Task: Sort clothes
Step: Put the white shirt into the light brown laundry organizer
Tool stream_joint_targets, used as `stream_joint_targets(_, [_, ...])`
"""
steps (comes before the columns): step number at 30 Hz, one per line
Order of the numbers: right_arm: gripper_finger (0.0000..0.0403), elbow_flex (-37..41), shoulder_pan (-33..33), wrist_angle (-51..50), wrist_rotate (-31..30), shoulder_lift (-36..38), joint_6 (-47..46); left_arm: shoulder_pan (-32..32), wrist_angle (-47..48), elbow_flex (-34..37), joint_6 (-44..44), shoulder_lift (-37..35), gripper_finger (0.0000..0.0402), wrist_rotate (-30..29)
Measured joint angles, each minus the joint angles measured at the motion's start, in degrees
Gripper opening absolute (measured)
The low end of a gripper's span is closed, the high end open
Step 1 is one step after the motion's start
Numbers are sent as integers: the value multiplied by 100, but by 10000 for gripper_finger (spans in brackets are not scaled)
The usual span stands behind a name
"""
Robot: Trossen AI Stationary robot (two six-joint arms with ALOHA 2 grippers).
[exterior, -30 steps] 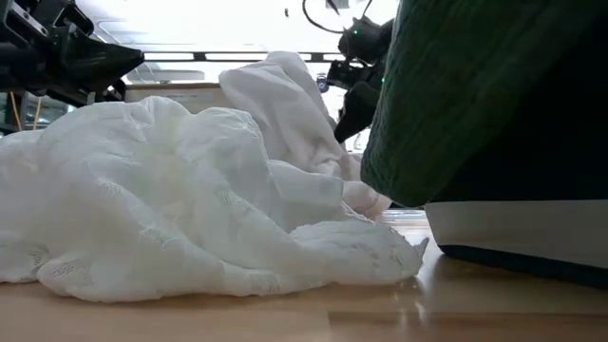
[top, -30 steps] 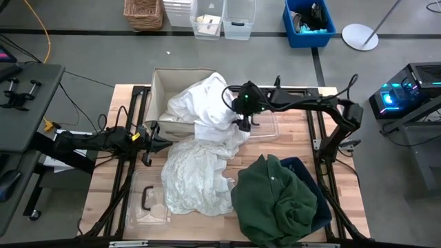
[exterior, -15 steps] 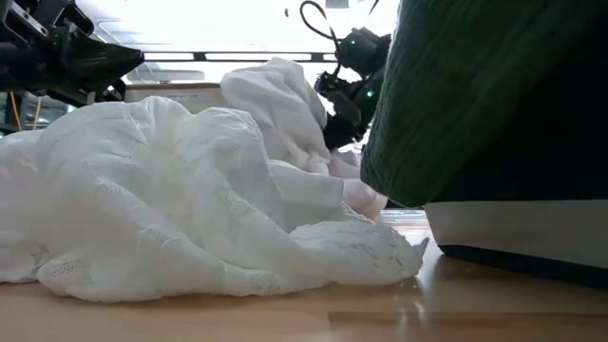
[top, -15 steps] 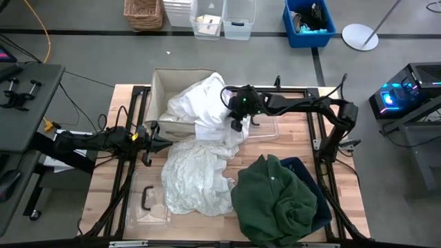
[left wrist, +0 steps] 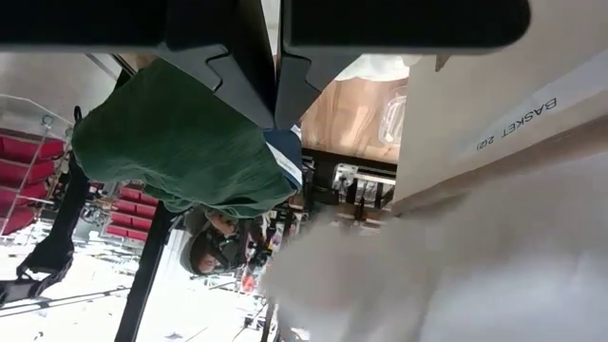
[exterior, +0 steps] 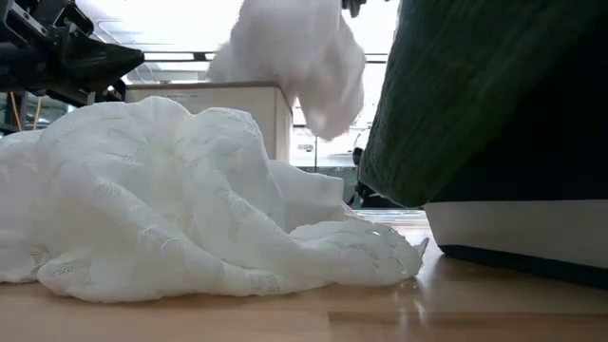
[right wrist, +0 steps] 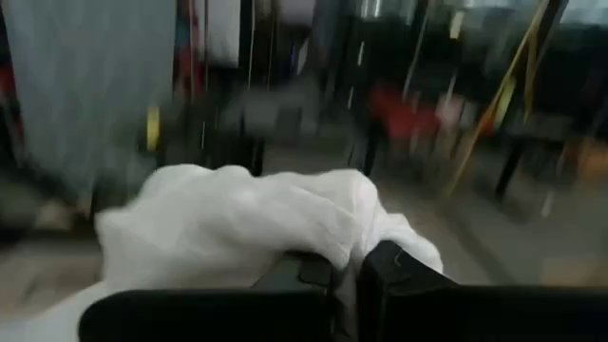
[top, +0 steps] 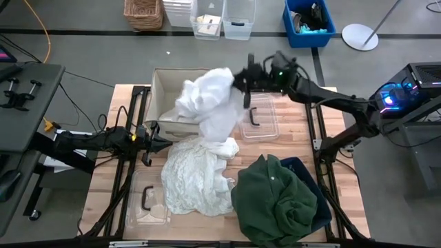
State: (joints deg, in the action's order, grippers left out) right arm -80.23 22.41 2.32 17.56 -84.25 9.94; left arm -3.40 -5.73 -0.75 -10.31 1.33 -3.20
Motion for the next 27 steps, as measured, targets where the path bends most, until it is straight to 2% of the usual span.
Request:
stream_joint_targets(7, [2,-1586,-159,1277,1,-1278,-189,0,-1,0,-2,0,0,0])
stream_joint_targets(11, [1,-2587,-221,1324,-27,-2215,-222,0,-1,0,0,0,0,0])
stream_joint_targets(15, [1,-3408,-191,1275,-369,-3081,-526,-1,-2,0,0,0,0,1])
stream_joint_targets(17, [1,-3735,-143,1083,-954,-3460,-652,0,-3,0,0,0,0,0])
stream_joint_targets(21, [1,-4299,-55,96,-2531,-3973,-588,0,-3,0,0,0,0,0])
stream_joint_targets(23, [0,-4465,-5,-536,-2701,-4104,-683,0,-3,0,-2,0,0,0])
stream_joint_targets(27, [0,-4471,11,-1567,-2524,-4146,-998,0,-3,0,0,1,0,2])
